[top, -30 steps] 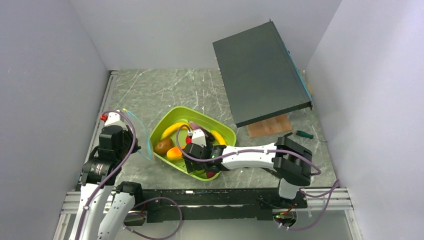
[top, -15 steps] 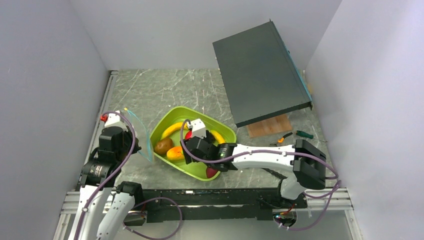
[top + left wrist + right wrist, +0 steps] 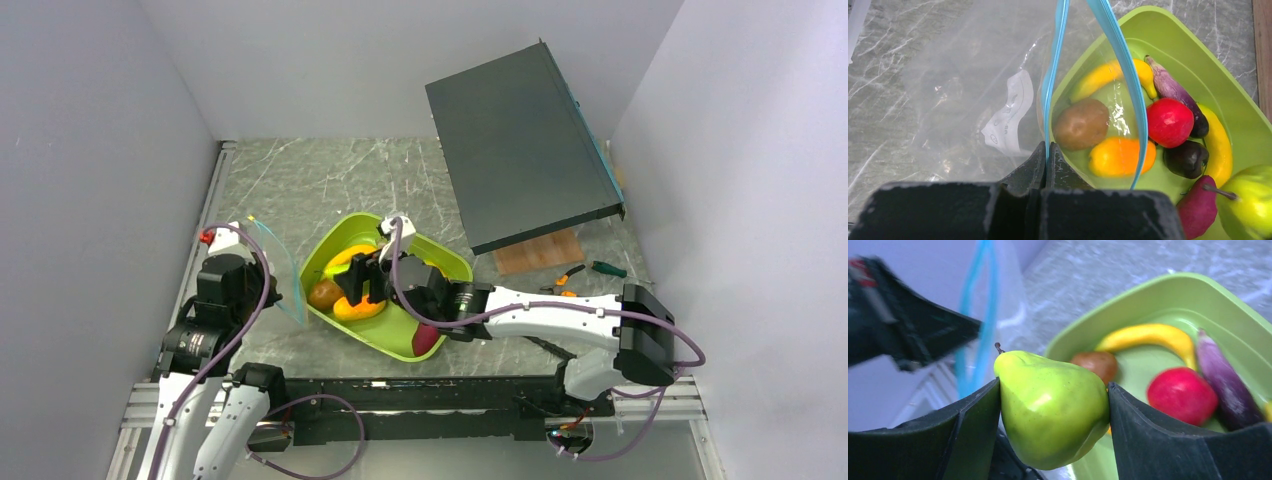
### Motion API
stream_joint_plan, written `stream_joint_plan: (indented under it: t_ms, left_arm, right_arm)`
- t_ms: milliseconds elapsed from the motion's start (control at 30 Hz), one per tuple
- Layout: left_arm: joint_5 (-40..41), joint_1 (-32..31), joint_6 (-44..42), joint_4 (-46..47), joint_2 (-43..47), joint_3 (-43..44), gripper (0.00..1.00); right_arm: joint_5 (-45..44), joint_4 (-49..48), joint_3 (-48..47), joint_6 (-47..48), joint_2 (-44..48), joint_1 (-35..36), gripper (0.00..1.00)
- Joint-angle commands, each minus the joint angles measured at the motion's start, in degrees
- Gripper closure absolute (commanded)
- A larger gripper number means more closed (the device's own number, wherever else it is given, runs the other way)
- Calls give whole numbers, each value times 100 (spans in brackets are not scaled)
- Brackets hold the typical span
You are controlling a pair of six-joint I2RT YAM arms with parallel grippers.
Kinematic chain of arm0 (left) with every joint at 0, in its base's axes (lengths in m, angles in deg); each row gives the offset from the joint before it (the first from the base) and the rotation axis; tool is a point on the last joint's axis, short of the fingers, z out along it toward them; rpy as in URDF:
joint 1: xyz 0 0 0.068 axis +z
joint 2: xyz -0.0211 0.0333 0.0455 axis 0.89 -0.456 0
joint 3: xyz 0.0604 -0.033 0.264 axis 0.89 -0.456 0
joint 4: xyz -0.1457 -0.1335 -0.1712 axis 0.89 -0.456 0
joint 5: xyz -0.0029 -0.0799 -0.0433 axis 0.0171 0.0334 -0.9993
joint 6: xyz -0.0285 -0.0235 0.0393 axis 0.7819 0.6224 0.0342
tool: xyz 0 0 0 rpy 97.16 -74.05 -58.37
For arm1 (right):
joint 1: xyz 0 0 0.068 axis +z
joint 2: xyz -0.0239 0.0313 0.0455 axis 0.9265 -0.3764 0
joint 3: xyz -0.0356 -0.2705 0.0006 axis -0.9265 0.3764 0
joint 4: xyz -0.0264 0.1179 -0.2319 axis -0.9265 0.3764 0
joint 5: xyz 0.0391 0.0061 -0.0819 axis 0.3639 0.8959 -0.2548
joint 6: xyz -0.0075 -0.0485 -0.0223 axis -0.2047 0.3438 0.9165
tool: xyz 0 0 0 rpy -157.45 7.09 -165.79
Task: Place the food in the zip-top bag and seal the zipper
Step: Pick up the fake fruit from the bin, then place the fake fruit in the zipper food storage bag.
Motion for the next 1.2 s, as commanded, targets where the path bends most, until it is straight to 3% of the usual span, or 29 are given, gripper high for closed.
stream_joint_plan:
  t_ms: [0,233,467,667,800,1167]
  left_arm:
    - [47,-30,-2,101,49,14,100]
    - [6,-30,-16,107,124,27,100]
    - [-105,-30,-76,228,349,-33,100]
    - [-319,-30,-165,286,342,-32,100]
    - [-297,-30,-157,280,314,-33,100]
    - [-267,-26,-130,276,570,-29,100]
  right_arm:
    - [440,-1577,-156,-326,257,3,100]
    - [600,-1744,-698,-1990,-233,-225,100]
    - [2054,-2178,-1379,-3580,-1098,-579,100]
    - [2783,-2457,-1815,-4615,-1822,-642,100]
    - [2855,-2267,-2026,-4642,-2029,-633,100]
    - [2056,-1722,-1630,-3726,-2006,-584,100]
